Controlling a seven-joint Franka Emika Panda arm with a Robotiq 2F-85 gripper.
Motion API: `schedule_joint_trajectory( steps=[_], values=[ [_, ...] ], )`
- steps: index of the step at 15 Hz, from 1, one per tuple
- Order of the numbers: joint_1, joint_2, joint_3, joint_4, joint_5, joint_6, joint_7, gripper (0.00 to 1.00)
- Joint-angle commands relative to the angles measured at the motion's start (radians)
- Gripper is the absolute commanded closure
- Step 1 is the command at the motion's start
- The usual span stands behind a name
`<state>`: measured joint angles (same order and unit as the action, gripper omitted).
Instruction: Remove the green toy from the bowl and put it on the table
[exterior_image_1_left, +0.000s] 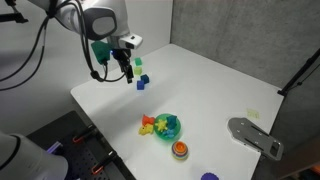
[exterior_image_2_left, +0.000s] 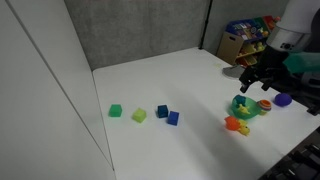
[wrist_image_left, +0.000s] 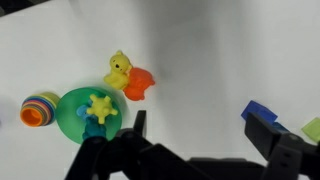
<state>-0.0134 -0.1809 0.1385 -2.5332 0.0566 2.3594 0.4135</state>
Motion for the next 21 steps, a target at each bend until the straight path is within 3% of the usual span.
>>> schedule_joint_trajectory(
  steps=[1, 5, 8, 9, 13, 21],
  values=[
    [-0.034, 0.110, -0.069, 0.025, -0.058, 0.105, -0.043, 0.00],
    [-0.066, 0.228, -0.155, 0.064, -0.061, 0.204, -0.086, 0.00],
    [-0.076, 0.294, -0.199, 0.111, -0.049, 0.214, -0.130, 0.00],
    [-0.059, 0.250, -0.196, 0.063, -0.053, 0.212, -0.103, 0.00],
    [-0.053, 0.269, -0.205, 0.071, -0.053, 0.213, -0.106, 0.00],
    [-0.067, 0.465, -0.223, 0.234, -0.042, 0.167, -0.205, 0.00]
  ],
)
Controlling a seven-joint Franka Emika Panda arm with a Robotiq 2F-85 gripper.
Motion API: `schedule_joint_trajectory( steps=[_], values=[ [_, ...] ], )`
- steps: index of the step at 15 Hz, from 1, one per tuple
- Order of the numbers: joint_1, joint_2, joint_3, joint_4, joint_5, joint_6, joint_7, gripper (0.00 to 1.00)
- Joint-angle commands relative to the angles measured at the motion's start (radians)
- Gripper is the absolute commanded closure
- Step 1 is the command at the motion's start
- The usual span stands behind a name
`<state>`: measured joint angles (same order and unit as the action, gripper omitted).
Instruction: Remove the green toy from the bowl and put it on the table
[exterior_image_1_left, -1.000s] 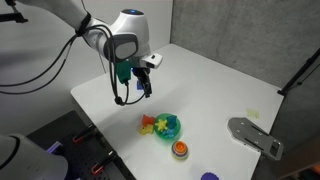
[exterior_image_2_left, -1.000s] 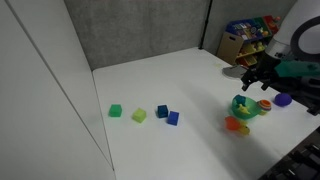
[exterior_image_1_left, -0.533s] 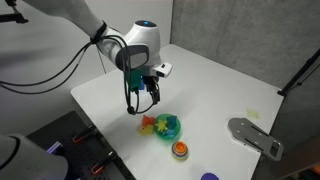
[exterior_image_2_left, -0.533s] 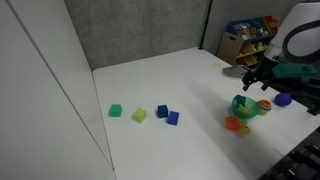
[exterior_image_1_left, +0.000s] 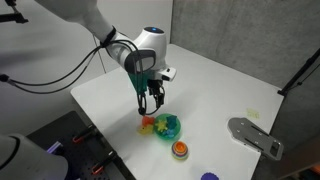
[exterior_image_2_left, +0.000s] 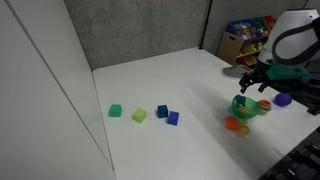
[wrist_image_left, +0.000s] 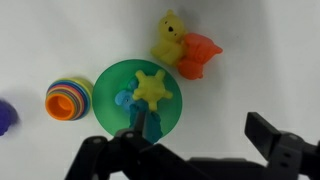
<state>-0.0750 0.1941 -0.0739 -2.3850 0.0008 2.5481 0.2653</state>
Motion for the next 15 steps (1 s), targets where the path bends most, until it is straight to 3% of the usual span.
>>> schedule_joint_trajectory(
  steps=[1, 7, 15],
  values=[
    [-0.009, 0.120, -0.011, 0.103, 0.018, -0.003, -0.071, 0.00],
    [-0.007, 0.280, -0.051, 0.195, 0.006, 0.118, -0.055, 0.00],
    [-0.014, 0.380, -0.095, 0.215, 0.011, 0.193, -0.056, 0.00]
  ],
)
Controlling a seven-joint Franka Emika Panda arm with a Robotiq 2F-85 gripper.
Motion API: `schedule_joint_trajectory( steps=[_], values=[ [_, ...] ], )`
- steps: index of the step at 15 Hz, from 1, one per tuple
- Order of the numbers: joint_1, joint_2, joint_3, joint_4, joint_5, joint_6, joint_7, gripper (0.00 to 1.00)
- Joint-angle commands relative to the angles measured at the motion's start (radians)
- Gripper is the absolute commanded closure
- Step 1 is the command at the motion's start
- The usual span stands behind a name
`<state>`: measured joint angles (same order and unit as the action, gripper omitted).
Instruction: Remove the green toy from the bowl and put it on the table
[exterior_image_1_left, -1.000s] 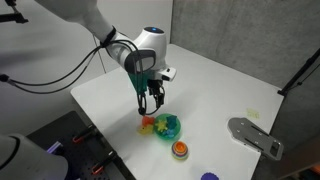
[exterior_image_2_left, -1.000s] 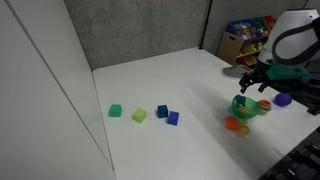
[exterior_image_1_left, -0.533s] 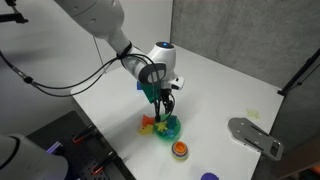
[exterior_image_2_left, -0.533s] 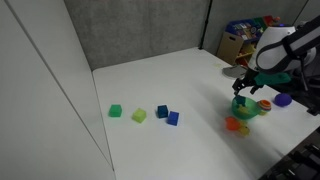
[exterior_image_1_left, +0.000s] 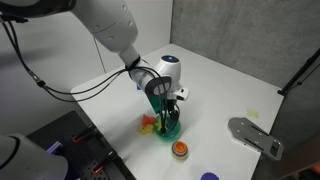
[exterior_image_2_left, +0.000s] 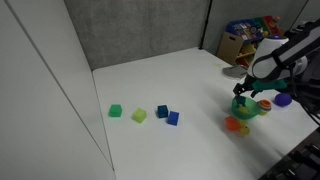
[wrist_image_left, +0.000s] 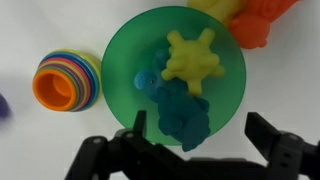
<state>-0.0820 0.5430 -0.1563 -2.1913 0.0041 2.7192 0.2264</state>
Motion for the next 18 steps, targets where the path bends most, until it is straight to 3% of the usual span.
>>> schedule_joint_trajectory(
  steps=[1, 2, 3, 5, 9, 12, 15, 18],
  values=[
    [-0.011, 0.040, -0.016, 0.023, 0.010, 0.033, -0.019, 0.00],
    [-0.013, 0.049, -0.021, 0.025, 0.011, 0.043, -0.019, 0.00],
    [-0.016, 0.057, -0.025, 0.027, 0.015, 0.054, -0.016, 0.25],
    [-0.025, 0.071, -0.029, 0.031, 0.022, 0.068, -0.017, 0.33],
    [-0.036, 0.087, -0.036, 0.035, 0.031, 0.085, -0.013, 0.68],
    [-0.037, 0.071, -0.037, 0.032, 0.041, 0.082, -0.008, 0.88],
    [-0.018, 0.028, -0.047, 0.018, 0.048, 0.046, 0.013, 0.97],
    [-0.001, -0.023, -0.049, 0.000, 0.047, 0.006, 0.028, 0.95]
  ],
)
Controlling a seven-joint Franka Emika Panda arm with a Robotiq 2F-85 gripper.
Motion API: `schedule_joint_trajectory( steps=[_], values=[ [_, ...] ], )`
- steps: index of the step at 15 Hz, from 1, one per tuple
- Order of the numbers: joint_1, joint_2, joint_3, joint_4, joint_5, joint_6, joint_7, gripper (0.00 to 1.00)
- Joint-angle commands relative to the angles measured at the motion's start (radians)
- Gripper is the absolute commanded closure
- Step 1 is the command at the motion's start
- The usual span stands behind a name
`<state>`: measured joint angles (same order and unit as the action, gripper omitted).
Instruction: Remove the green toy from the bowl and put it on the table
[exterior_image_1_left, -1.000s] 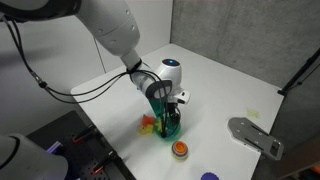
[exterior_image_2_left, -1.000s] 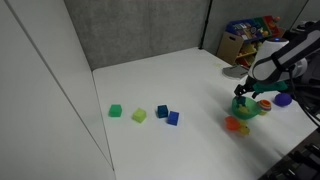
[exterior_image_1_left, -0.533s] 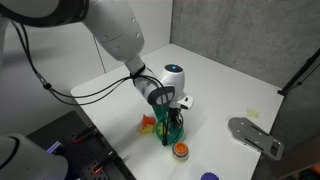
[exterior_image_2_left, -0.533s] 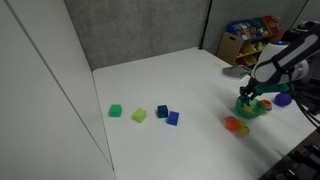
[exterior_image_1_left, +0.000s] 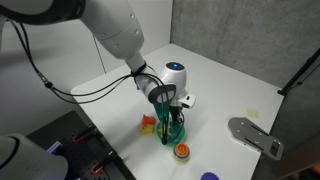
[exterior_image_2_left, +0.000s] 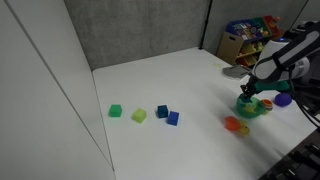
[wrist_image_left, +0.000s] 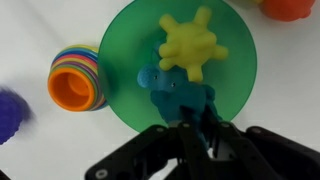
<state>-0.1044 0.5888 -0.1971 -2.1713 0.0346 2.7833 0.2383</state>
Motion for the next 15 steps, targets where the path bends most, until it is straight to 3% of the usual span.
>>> schedule_joint_trajectory(
  steps=[1, 10, 11, 13, 15],
  values=[
    [0.024, -0.095, 0.001, -0.029, 0.019, -0.075, 0.015, 0.94],
    [0.067, -0.291, 0.121, -0.105, 0.099, -0.194, 0.003, 0.94],
    [0.069, -0.306, 0.135, -0.112, 0.114, -0.212, -0.002, 0.60],
    [0.068, -0.336, 0.159, -0.120, 0.155, -0.270, -0.006, 0.53],
    [0.074, -0.365, 0.169, -0.126, 0.177, -0.316, 0.002, 0.35]
  ],
)
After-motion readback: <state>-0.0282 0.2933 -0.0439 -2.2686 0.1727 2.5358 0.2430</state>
